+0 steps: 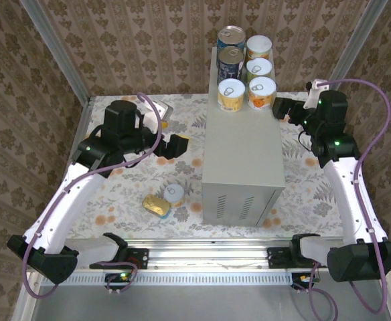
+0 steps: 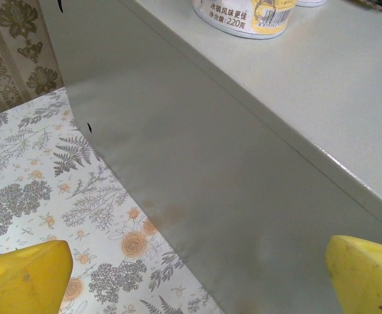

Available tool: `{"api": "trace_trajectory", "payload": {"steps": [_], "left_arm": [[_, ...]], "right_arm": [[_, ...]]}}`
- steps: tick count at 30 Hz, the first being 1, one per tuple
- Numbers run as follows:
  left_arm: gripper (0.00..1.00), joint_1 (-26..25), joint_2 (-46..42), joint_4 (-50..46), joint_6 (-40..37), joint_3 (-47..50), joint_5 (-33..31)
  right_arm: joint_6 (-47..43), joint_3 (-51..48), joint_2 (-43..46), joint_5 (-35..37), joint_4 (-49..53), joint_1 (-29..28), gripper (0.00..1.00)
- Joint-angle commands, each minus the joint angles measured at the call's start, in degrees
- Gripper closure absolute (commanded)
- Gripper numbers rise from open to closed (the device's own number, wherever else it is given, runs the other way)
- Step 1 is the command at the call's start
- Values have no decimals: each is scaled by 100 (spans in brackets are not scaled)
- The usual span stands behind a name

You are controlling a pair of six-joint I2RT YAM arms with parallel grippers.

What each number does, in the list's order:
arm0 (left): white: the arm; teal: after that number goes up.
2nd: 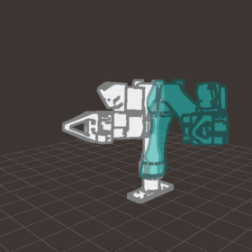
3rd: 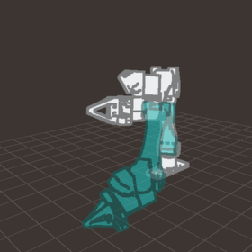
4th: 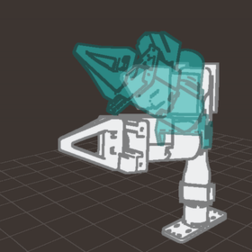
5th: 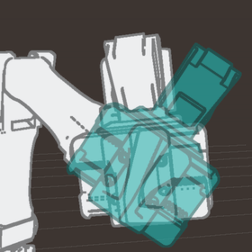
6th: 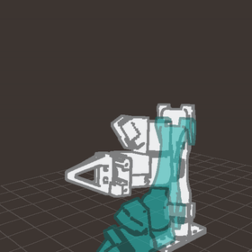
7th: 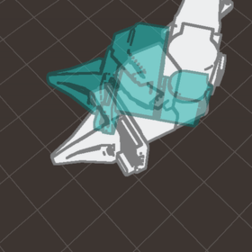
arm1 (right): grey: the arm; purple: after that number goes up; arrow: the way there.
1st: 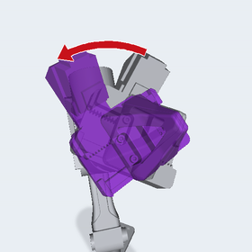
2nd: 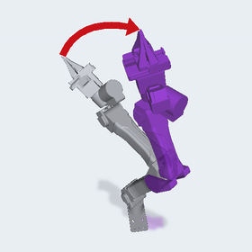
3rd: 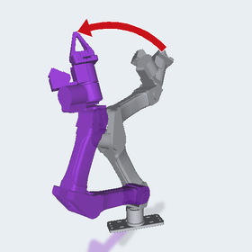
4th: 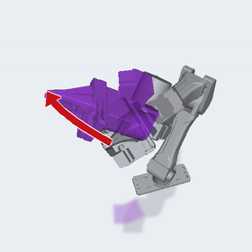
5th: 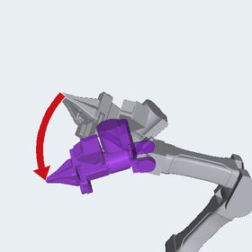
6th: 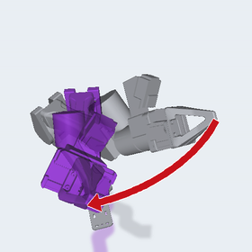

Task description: Place and organize the canned foods onto the counter

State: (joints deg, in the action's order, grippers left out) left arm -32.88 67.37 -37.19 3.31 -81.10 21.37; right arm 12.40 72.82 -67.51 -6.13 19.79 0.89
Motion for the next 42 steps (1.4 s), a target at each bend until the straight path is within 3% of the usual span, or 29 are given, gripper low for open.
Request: {"api": "trace_trajectory", "payload": {"steps": [1, 30, 42], "left_arm": [[0, 54, -67, 80, 130, 77, 61], [0, 124, -93, 168, 171, 137, 149], [0, 159, -58, 218, 188, 134, 175]], "right_arm": [[16, 171, -93, -150, -131, 26, 0], [-54, 223, -307, -328, -150, 25, 0], [-124, 286, 188, -187, 173, 0, 0]]}}
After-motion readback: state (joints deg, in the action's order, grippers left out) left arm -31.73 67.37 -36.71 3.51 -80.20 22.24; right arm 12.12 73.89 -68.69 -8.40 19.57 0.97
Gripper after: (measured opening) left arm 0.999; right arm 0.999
